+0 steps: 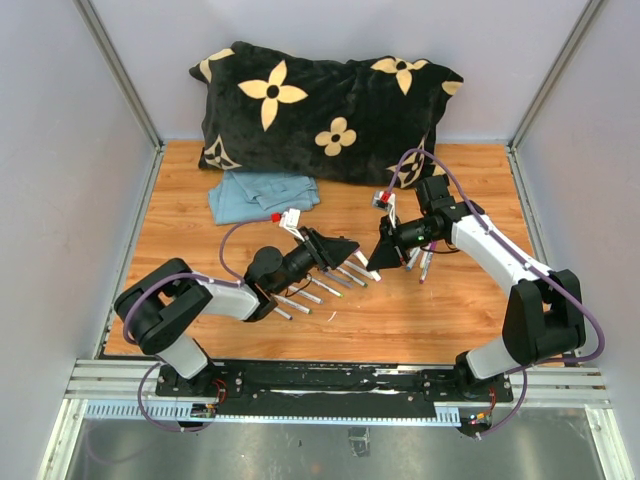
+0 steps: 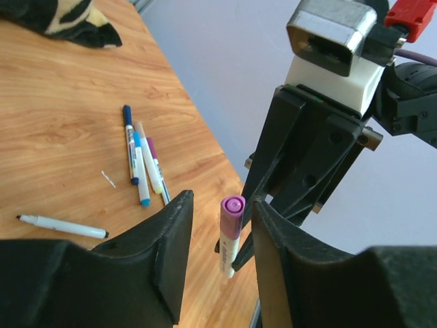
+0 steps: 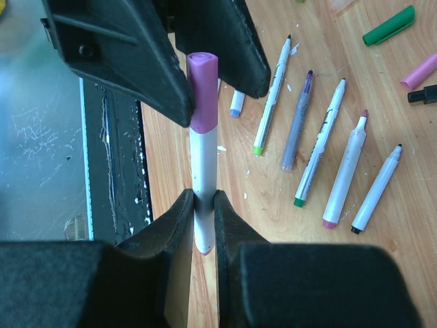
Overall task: Open the pen caps
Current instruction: Open the pen cap from the pen, then place the pen at the center of the board.
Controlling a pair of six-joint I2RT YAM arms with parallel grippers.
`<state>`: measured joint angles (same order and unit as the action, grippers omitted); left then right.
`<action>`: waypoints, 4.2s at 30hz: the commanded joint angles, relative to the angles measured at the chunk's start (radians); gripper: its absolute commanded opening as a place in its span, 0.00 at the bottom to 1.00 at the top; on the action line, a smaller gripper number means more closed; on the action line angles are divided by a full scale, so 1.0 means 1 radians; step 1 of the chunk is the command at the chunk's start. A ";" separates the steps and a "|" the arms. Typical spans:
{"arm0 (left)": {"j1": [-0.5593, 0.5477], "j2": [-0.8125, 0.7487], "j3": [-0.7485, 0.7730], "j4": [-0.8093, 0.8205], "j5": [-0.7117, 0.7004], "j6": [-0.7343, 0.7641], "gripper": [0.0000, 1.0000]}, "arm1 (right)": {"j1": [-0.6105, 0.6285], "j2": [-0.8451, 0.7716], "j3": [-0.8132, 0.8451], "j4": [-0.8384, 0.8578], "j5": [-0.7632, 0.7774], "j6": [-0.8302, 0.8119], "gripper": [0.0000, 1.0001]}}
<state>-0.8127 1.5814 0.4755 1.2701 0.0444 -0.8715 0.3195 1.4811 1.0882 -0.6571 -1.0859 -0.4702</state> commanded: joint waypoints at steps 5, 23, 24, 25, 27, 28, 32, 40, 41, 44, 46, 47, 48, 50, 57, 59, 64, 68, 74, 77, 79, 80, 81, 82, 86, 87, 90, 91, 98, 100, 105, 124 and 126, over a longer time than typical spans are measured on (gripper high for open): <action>0.003 0.038 0.033 0.032 0.046 -0.027 0.24 | 0.035 -0.015 0.026 -0.019 -0.013 -0.013 0.01; 0.003 0.057 0.026 0.099 0.057 -0.083 0.00 | 0.090 -0.006 0.003 0.072 0.045 0.100 0.49; 0.003 0.058 0.026 0.104 0.057 -0.086 0.00 | 0.096 -0.002 0.003 0.073 0.049 0.102 0.48; 0.003 0.057 0.025 0.109 0.057 -0.088 0.00 | 0.103 0.002 0.003 0.074 0.051 0.103 0.43; 0.005 0.055 0.022 0.116 0.047 -0.088 0.00 | 0.110 0.011 0.007 0.072 0.055 0.102 0.30; 0.006 0.050 0.018 0.116 0.040 -0.087 0.00 | 0.110 0.013 0.009 0.069 0.056 0.101 0.26; 0.045 0.019 -0.017 0.124 -0.009 -0.116 0.00 | 0.110 0.012 0.007 0.059 0.049 0.085 0.01; 0.238 -0.095 -0.025 0.007 -0.091 -0.114 0.00 | 0.125 0.066 0.001 0.038 0.004 0.057 0.01; 0.266 -0.106 -0.022 -0.012 -0.094 -0.117 0.00 | 0.125 0.071 0.002 0.037 0.006 0.056 0.01; 0.338 -0.134 -0.021 -0.038 -0.071 -0.119 0.00 | 0.126 0.085 0.004 0.035 0.027 0.054 0.01; 0.355 -0.164 -0.023 -0.073 -0.064 -0.103 0.00 | 0.126 0.092 0.007 0.034 0.048 0.053 0.01; 0.358 -0.181 -0.026 -0.090 -0.060 -0.093 0.00 | 0.126 0.095 0.011 0.032 0.072 0.053 0.01; 0.361 -0.197 -0.034 -0.103 -0.053 -0.086 0.00 | 0.125 0.094 0.016 0.032 0.105 0.056 0.01; 0.361 -0.235 -0.053 -0.130 -0.020 -0.065 0.00 | 0.125 0.088 0.023 0.041 0.202 0.068 0.01; 0.362 -0.422 -0.180 -0.295 0.099 -0.003 0.00 | 0.121 0.064 0.013 0.099 0.483 0.097 0.01; 0.362 -0.480 -0.223 -0.333 0.106 0.003 0.00 | 0.119 0.068 0.014 0.107 0.528 0.101 0.01; 0.362 -0.606 -0.303 -0.417 0.110 0.003 0.00 | 0.108 0.091 0.019 0.121 0.620 0.111 0.01; 0.362 -0.670 -0.340 -0.447 0.110 -0.008 0.00 | 0.095 0.112 0.023 0.127 0.662 0.119 0.01; 0.362 -0.687 -0.360 -0.441 0.121 -0.022 0.00 | 0.084 0.138 0.026 0.134 0.704 0.129 0.02; 0.361 -0.671 -0.360 -0.428 0.137 -0.030 0.00 | 0.080 0.149 0.028 0.135 0.718 0.133 0.03; 0.362 -0.660 -0.362 -0.418 0.146 -0.034 0.00 | 0.075 0.155 0.028 0.138 0.726 0.137 0.03; 0.361 -0.655 -0.363 -0.414 0.149 -0.037 0.00 | 0.073 0.158 0.029 0.140 0.728 0.139 0.03; 0.362 -0.650 -0.363 -0.410 0.151 -0.039 0.00 | 0.071 0.161 0.030 0.140 0.731 0.141 0.03; 0.362 -0.647 -0.365 -0.406 0.153 -0.042 0.00 | 0.068 0.165 0.031 0.140 0.731 0.144 0.03; 0.362 -0.640 -0.370 -0.395 0.159 -0.049 0.00 | 0.060 0.186 0.034 0.140 0.733 0.149 0.04; 0.361 -0.640 -0.370 -0.394 0.161 -0.049 0.00 | 0.060 0.190 0.034 0.140 0.732 0.151 0.04; 0.362 -0.641 -0.371 -0.394 0.162 -0.051 0.00 | 0.059 0.202 0.038 0.140 0.733 0.156 0.05; 0.362 -0.642 -0.371 -0.394 0.162 -0.050 0.00 | 0.060 0.206 0.038 0.140 0.735 0.158 0.05; 0.362 -0.640 -0.373 -0.393 0.167 -0.053 0.00 | 0.053 0.240 0.047 0.140 0.747 0.181 0.07; 0.362 -0.637 -0.373 -0.389 0.168 -0.055 0.00 | 0.052 0.252 0.050 0.140 0.747 0.186 0.07; 0.362 -0.633 -0.371 -0.380 0.183 -0.062 0.00 | 0.052 0.276 0.053 0.140 0.757 0.196 0.07; 0.362 -0.648 -0.375 -0.397 0.205 -0.068 0.00 | 0.053 0.434 0.211 0.093 0.748 0.211 0.11; 0.362 -0.641 -0.372 -0.393 0.209 -0.070 0.00 | 0.055 0.450 0.232 0.084 0.740 0.209 0.13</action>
<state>-0.4545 0.9421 0.1154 0.8513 0.2337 -0.9413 0.3836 1.8927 1.2663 -0.5392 -0.3393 -0.2638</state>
